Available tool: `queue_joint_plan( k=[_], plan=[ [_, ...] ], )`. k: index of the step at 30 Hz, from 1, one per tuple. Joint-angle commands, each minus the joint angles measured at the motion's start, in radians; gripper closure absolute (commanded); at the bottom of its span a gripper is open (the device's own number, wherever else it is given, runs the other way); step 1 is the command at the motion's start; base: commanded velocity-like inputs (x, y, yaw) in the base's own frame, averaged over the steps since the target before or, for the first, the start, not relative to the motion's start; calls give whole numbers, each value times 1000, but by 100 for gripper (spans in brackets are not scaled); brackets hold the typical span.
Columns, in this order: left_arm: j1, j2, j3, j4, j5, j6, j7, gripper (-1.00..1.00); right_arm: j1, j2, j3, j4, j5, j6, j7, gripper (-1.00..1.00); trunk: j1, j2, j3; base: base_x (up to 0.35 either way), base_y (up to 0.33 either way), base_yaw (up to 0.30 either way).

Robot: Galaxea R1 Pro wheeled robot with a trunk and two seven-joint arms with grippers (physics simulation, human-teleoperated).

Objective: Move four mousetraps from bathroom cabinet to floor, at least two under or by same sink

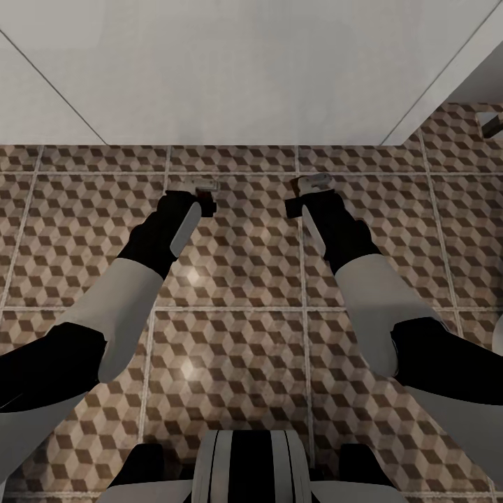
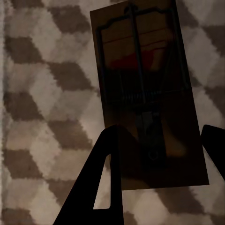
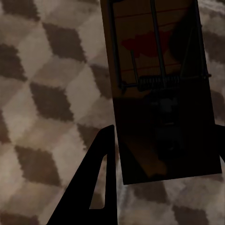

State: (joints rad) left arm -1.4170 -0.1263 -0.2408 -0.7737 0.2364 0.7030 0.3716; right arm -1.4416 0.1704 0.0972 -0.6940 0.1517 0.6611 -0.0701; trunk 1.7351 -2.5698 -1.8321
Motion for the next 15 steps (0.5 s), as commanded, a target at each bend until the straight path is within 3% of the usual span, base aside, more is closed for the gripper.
queue_joint_plan(
  k=[1, 15],
  plan=[
    [0, 1, -3, -1, 11, 3, 9, 100, 0, 0, 2, -1, 5, 6, -2, 100, 0, 0, -1, 0, 0, 0],
    [-1, 0, -3, -4, 11, 3, 10, 100, 0, -2, -1, 1, 2, 33, 0, 100, 0, 0, -1, 0, 0, 0]
  ],
)
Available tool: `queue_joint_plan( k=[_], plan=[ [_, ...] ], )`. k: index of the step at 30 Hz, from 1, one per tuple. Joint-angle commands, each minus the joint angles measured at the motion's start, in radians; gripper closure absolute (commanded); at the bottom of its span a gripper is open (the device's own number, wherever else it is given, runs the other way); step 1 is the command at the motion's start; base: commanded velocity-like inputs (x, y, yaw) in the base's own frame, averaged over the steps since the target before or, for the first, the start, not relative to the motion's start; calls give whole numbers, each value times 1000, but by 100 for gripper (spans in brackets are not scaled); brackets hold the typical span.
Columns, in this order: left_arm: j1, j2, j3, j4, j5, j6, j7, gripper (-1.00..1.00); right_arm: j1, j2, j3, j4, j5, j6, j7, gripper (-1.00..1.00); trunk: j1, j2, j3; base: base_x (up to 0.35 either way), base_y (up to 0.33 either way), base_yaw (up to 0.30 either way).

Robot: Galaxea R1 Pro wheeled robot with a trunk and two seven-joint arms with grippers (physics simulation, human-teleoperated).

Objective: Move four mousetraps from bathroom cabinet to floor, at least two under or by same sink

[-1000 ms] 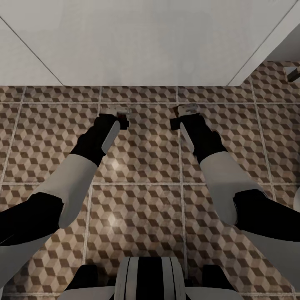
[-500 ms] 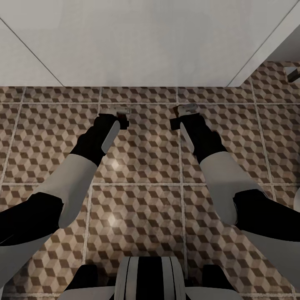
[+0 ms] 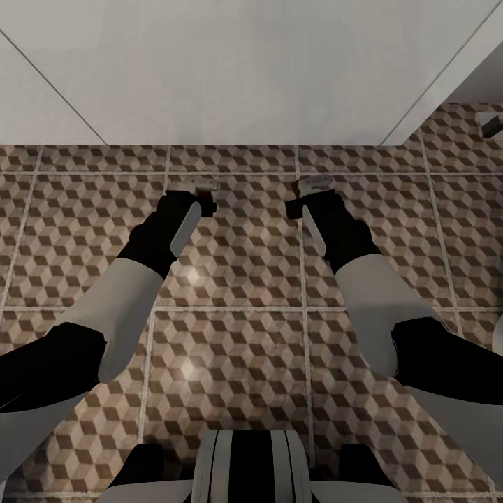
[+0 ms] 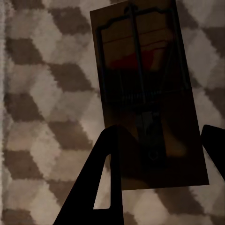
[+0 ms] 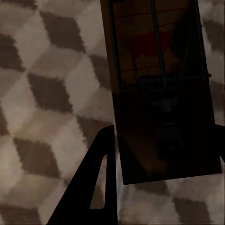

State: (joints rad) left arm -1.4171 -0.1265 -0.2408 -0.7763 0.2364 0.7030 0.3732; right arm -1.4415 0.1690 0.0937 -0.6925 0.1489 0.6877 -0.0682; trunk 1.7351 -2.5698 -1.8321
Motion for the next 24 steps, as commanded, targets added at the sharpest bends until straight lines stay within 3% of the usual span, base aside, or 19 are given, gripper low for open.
queue_joint_plan(
  k=[1, 8, 24],
  plan=[
    [0, 1, -3, -2, 11, 3, 9, 100, -1, 0, 2, -1, -2, 22, 0, 100, 0, 0, -1, 0, 0, 0],
    [-1, 0, -3, -4, 11, 3, 10, 100, -2, -4, 3, 0, -110, 66, 0, 100, 0, 0, -1, 0, 0, 0],
    [-1, 1, -3, -6, 11, 3, 10, 100, -2, -6, 2, 16, -127, 68, -1, 100, 0, 0, -1, 0, 0, 0]
  ],
)
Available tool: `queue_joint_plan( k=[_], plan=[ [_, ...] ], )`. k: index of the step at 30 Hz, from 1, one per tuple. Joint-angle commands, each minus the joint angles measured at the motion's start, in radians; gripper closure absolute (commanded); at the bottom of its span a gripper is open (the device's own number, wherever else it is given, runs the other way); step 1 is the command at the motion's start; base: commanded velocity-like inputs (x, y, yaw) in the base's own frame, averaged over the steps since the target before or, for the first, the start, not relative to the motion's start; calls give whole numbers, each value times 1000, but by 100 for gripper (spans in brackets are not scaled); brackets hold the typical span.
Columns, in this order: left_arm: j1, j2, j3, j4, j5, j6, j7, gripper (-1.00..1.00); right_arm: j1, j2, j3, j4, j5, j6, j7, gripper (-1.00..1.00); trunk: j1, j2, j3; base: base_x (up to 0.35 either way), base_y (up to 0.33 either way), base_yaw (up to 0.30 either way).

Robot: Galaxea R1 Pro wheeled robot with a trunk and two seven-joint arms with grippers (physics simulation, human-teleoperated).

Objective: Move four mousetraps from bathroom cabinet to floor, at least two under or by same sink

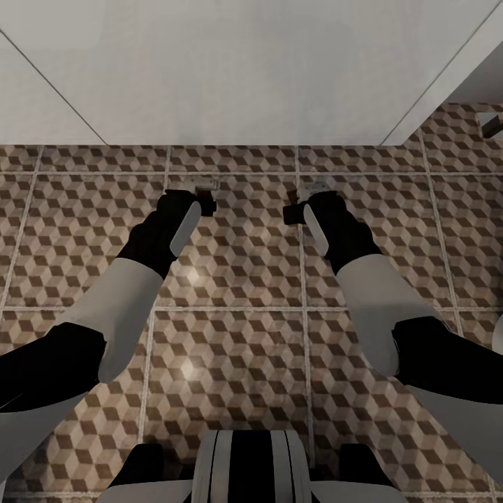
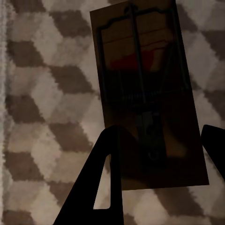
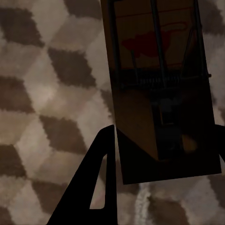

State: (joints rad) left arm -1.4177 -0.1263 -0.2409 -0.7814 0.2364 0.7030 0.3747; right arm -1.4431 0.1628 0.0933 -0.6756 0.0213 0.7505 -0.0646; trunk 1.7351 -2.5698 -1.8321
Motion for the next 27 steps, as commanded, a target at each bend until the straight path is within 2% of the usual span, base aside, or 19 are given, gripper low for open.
queue_joint_plan(
  k=[1, 23, 24, 27],
  plan=[
    [0, 1, -3, -1, 11, 3, 9, 100, 0, 0, 3, -1, 0, 5, -4, 100, 0, 0, -1, 0, 0, 0],
    [0, 0, -5, 0, 11, 3, 9, 100, 0, -2, 3, -1, 0, 4, -4, 100, 0, 0, -1, 0, 0, 0],
    [0, 0, -5, 0, 11, 3, 9, 100, 0, -2, 3, -1, 0, 4, -2, -100, 0, 0, -1, 0, 0, 0],
    [0, 0, -5, 1, 11, 3, 9, 100, 0, -3, 3, -1, 0, 3, -1, -100, 0, 0, -1, 0, 0, 0]
  ],
)
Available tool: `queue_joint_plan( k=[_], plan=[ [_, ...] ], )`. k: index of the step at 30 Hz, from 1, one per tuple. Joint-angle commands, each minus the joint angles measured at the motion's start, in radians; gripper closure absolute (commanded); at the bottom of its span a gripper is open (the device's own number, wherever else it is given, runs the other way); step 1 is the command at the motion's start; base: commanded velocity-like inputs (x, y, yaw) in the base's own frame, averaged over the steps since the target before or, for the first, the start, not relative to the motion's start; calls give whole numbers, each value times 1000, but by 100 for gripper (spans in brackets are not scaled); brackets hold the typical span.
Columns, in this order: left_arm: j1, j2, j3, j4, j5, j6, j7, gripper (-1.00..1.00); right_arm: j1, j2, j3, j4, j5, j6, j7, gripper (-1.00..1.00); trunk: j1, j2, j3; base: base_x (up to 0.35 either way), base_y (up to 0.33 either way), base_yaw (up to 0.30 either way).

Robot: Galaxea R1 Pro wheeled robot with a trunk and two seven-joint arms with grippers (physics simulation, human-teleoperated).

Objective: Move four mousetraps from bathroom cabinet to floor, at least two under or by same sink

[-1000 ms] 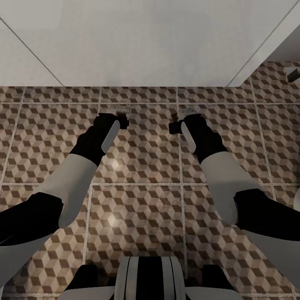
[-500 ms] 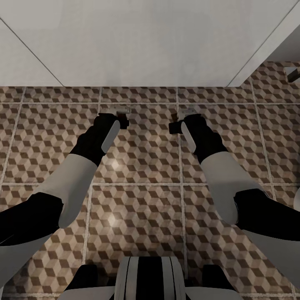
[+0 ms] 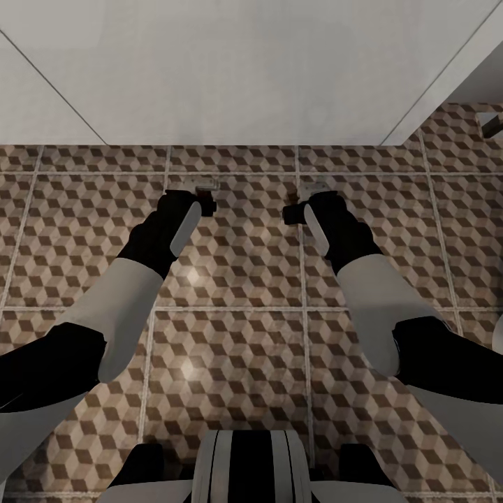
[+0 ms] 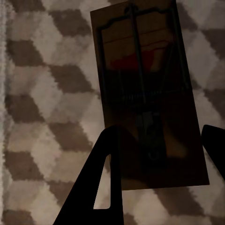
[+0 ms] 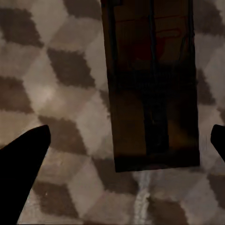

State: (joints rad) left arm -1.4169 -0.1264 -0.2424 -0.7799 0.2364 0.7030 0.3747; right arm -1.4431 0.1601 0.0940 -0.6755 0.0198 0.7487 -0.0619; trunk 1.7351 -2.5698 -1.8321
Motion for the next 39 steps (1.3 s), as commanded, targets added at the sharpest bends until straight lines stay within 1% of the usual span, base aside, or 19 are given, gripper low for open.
queue_joint_plan(
  k=[1, 23, 32, 39],
  plan=[
    [-1, 1, -3, -1, 11, 3, 9, 100, 0, 0, 3, -1, 1, 5, -3, -100, 0, 0, -1, 0, 0, 0],
    [-1, 1, -3, -1, 11, 3, 9, 100, 0, 1, 3, -1, 0, 4, -2, -100, 0, 0, -1, 1, 0, 0],
    [-1, 1, -3, -1, 11, 3, 9, 100, 0, 0, 3, -2, 0, 4, -2, -100, 0, 0, -1, 205, 0, 0],
    [-1, 1, -3, 0, 11, 3, 9, 100, 0, -1, 3, -2, 0, 4, -2, -100, 0, 0, -1, 62, 0, 0]
  ],
)
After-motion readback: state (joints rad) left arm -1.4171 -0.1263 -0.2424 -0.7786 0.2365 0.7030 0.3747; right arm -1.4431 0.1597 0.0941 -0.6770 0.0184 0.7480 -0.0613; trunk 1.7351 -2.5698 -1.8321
